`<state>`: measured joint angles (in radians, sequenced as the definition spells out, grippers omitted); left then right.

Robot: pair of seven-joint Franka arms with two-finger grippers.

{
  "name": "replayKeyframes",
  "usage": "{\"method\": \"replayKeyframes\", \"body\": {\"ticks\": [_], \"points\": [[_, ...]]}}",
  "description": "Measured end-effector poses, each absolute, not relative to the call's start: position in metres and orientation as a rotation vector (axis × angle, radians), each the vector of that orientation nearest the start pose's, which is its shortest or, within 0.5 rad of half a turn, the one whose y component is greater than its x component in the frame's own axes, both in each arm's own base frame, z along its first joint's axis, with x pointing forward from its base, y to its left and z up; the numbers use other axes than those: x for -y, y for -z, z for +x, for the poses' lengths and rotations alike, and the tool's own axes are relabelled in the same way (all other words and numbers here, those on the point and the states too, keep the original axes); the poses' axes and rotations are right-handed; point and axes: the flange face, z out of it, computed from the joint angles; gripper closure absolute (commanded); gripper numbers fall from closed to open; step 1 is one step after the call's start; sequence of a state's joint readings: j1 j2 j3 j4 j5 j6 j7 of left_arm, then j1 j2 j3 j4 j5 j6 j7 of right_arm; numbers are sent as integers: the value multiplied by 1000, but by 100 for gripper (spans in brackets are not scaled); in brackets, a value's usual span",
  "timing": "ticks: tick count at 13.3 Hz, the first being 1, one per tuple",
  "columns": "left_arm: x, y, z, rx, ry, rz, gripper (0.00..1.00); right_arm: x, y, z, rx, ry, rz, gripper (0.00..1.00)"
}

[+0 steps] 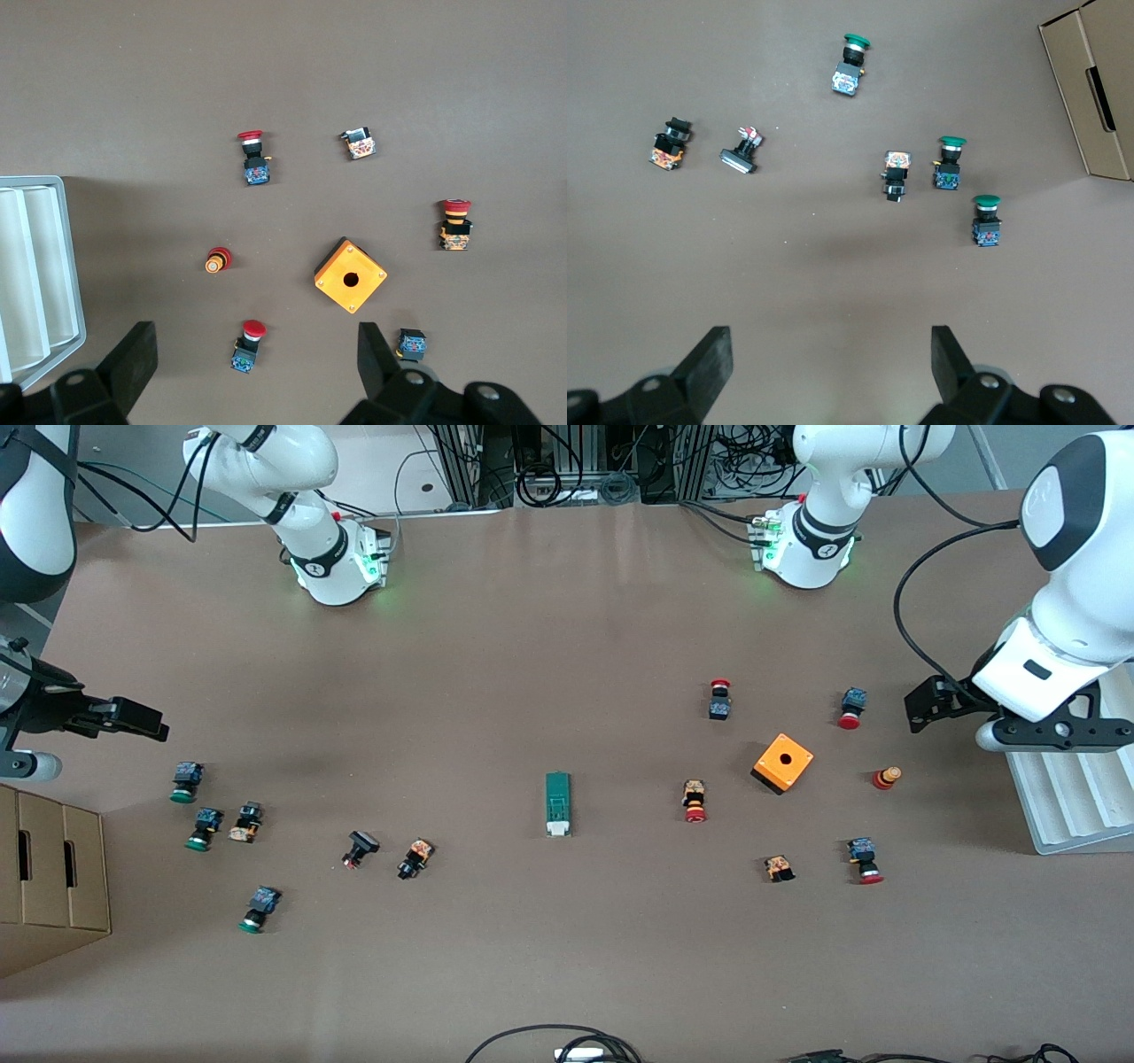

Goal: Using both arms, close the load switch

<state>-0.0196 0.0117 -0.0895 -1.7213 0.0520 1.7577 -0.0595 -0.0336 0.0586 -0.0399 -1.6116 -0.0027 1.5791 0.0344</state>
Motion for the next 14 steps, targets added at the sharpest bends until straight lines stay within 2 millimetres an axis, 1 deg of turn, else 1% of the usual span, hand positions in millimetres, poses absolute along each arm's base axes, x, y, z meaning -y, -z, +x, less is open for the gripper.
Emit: {"method": "replayKeyframes", "body": {"ticks": [3,7,14], "points": [[58,-563,566,-92,44,-3092,0,40,-569,569,-164,-154,-3137,0],[58,-563,566,-93,44,-3092,0,30,-567,571,-138,-160,-3139,0],[58,-562,566,-93,41,-3092,0,31,-567,571,-140,-160,-3139,0]]}}
